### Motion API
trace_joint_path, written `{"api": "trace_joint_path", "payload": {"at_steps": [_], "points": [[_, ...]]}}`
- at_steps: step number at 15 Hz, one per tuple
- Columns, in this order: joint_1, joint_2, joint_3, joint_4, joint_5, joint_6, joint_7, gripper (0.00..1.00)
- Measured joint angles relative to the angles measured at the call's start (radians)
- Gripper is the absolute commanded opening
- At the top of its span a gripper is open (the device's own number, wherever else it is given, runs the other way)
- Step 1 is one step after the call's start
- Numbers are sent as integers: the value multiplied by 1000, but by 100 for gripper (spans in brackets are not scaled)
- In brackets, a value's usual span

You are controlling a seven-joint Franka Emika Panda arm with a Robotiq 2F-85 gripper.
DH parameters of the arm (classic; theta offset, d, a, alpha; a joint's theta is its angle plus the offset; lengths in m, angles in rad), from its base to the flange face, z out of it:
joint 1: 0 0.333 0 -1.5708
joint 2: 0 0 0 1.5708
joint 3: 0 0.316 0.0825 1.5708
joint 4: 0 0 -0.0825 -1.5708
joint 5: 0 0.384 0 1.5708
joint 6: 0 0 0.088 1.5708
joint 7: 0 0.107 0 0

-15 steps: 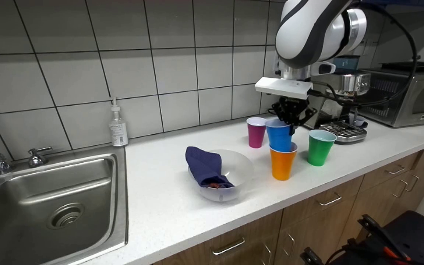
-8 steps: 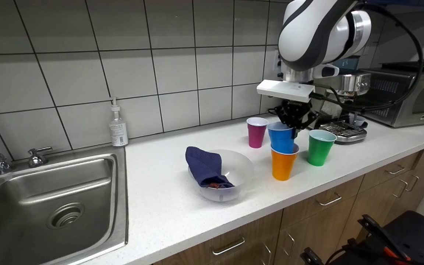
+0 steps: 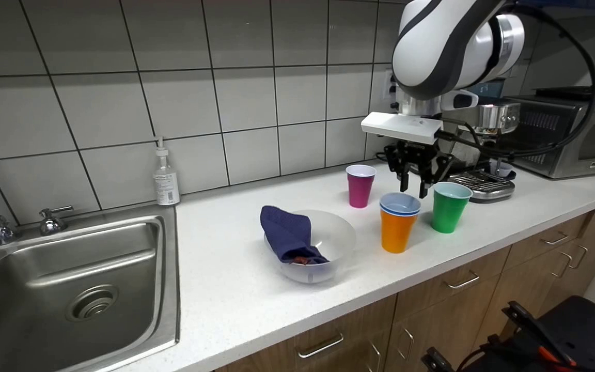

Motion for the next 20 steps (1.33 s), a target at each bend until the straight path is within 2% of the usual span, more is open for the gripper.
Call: {"api": "trace_joint_path", "payload": {"at_steps": [3,4,12,20], "points": [[0,-1,0,0,0,0,0,99],[0,-2,0,0,0,0,0,100],[0,-3,-1,19,0,0,-1,100],[-1,69,-38,124,-1,0,-30,100]]}}
